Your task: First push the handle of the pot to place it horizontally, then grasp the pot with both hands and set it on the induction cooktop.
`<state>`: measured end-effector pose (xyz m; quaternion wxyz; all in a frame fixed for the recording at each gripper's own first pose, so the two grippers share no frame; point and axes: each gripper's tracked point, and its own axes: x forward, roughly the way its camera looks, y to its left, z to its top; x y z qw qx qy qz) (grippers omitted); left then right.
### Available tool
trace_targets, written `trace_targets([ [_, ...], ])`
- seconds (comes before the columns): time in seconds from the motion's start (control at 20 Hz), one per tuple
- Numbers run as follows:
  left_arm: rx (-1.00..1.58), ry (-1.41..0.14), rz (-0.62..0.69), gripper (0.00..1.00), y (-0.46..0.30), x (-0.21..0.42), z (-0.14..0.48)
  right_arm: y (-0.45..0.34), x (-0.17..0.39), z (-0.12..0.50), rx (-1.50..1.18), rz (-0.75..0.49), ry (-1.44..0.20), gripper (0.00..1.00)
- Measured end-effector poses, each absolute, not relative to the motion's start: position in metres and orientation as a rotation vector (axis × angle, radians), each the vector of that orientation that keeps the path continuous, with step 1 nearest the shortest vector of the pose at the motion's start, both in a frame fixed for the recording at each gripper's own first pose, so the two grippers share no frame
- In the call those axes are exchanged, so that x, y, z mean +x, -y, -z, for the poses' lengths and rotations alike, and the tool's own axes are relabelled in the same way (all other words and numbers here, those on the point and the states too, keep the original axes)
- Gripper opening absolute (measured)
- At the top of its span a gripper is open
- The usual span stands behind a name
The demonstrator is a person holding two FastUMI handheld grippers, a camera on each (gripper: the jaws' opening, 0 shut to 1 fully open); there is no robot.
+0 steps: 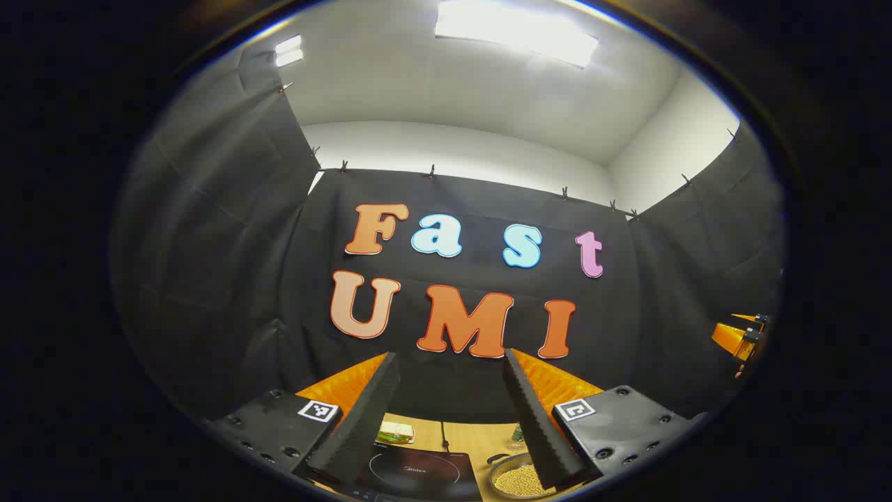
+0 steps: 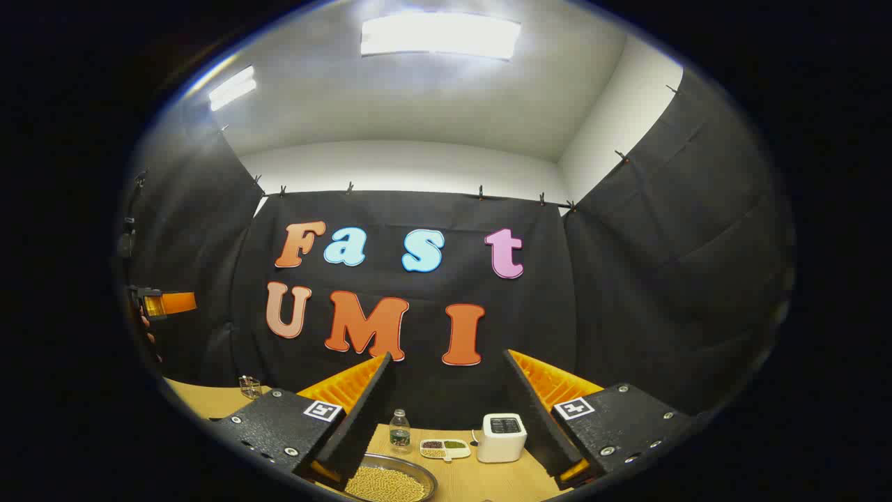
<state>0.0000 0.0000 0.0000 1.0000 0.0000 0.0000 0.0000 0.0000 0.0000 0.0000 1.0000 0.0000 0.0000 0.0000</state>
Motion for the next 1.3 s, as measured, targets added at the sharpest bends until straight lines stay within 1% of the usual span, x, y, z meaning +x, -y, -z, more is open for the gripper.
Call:
trace_targets([
  [0.25,0.011,0.009,0.014,0.97,0.005,0.006,-0.001,0.009,0.003,-0.003,-0.03,0.03,0.001,0.95],
  [0.45,-0.013,0.006,0.045,0.98,0.013,0.008,0.003,0.004,0.004,0.003,0.011,0.007,-0.025,0.95],
  [0.5,-0.017,0.004,0.043,0.96,0.011,0.01,0.004,0.004,0.004,0.004,0.023,0.006,-0.031,0.95],
  [0.7,-0.016,0.023,0.024,0.97,0.003,0.015,0.002,0.002,0.01,0.01,0.003,0.019,-0.046,0.95],
  [0.95,-0.014,0.019,0.041,0.97,0.013,0.025,0.001,-0.001,0.01,0.005,-0.003,0.021,-0.049,0.95],
  [1.1,-0.045,-0.02,0.094,0.98,0.03,0.026,0.014,0.0,0.01,0.002,0.003,0.016,-0.035,0.95],
  [1.2,-0.022,-0.037,0.053,0.98,0.019,0.029,0.019,-0.001,0.011,0.002,0.011,0.011,-0.034,0.95],
  [1.3,-0.017,-0.04,0.043,0.97,0.019,0.03,0.018,0.0,0.013,0.002,0.02,0.008,-0.039,0.95],
])
